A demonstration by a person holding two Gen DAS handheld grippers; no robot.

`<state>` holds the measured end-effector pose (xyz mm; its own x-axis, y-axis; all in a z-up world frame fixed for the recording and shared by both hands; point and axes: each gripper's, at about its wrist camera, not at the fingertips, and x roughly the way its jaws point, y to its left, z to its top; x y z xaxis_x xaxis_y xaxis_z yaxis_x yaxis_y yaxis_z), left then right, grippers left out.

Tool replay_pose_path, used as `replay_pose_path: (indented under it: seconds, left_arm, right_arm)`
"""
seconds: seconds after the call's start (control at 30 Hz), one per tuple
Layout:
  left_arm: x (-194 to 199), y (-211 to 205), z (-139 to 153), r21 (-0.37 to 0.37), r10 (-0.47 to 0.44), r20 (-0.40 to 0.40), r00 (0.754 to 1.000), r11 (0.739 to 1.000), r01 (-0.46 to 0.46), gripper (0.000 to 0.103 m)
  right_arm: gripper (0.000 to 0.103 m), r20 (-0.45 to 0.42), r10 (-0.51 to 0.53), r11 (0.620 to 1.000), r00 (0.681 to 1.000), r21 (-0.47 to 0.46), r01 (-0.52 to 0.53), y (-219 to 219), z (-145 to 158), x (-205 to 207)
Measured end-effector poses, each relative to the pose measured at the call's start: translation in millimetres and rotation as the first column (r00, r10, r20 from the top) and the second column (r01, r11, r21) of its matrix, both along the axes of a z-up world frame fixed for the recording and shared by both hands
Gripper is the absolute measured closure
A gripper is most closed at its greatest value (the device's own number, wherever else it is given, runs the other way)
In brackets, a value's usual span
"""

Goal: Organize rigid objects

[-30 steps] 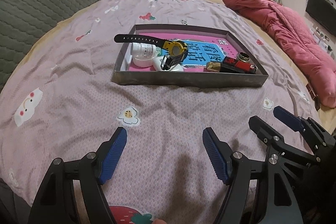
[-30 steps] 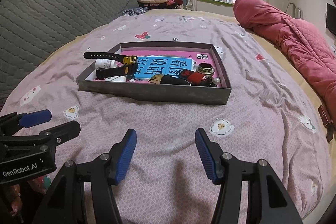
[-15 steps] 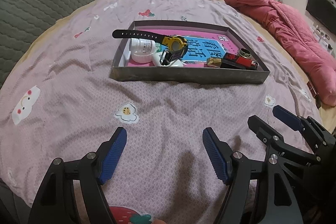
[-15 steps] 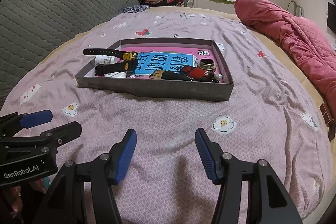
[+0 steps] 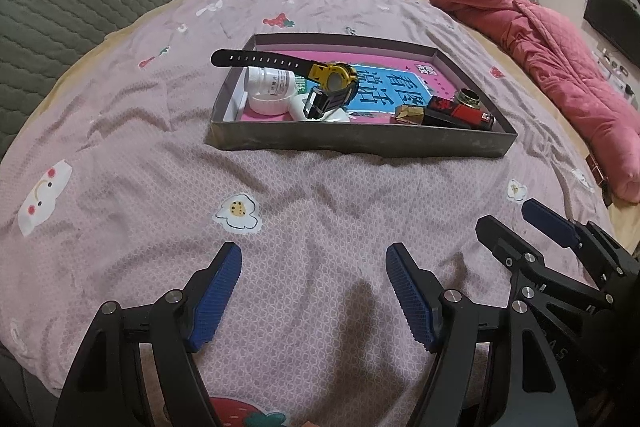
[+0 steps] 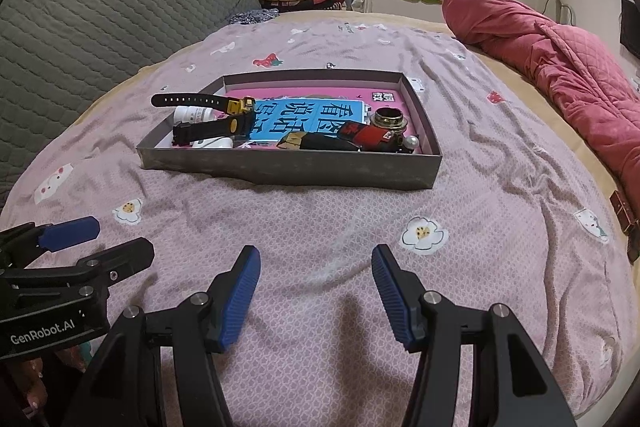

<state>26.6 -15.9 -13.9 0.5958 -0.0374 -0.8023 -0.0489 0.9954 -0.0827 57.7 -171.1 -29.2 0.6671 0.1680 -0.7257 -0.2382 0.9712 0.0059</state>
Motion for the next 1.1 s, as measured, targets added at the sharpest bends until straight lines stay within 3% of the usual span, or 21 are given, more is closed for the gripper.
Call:
replay_pose_path:
  seconds: [1.1]
  left_arm:
    - [3.4, 1.8, -7.6, 0.008, 0.013, -0.027, 1.0, 1.0, -0.012, 0.027]
  right_arm:
    - [0.045, 0.004, 0.006, 1.0, 1.0, -0.011, -0.006, 2.4, -0.7, 3.3]
